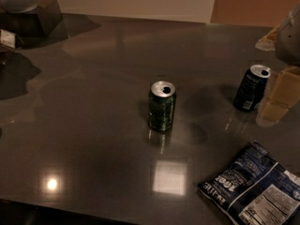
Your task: Move green can near blue chip bag
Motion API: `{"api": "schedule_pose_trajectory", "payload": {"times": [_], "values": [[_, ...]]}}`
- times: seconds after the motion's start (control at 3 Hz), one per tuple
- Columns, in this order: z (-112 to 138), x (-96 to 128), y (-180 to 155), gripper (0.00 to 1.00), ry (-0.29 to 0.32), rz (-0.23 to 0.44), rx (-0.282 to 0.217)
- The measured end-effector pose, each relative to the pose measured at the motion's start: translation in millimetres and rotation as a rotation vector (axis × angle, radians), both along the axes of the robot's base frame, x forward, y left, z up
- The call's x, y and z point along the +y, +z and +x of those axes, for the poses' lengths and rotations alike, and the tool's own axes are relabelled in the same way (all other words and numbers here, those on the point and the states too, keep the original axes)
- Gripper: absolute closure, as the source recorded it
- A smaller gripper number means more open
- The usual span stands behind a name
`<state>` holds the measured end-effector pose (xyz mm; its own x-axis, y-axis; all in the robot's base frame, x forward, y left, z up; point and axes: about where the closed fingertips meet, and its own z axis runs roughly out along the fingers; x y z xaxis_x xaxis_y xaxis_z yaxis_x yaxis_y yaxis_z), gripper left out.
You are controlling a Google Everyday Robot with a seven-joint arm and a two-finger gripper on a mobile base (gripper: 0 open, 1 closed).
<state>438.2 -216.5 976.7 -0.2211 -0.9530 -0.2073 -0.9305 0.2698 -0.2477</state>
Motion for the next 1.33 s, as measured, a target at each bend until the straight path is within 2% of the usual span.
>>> {"api": "schedule_pose_trajectory", "payload": {"times": [0.33, 0.67, 1.0, 1.33], "values": [[0, 0, 0, 0.00, 0.000, 0.000, 0.000], [6, 20, 0, 0.00, 0.035, 0.086, 0.024], [17, 54, -3, 0.00, 0.082, 0.186, 0.047], [23, 97, -20, 0.00, 0.136, 0.276, 0.081]]}}
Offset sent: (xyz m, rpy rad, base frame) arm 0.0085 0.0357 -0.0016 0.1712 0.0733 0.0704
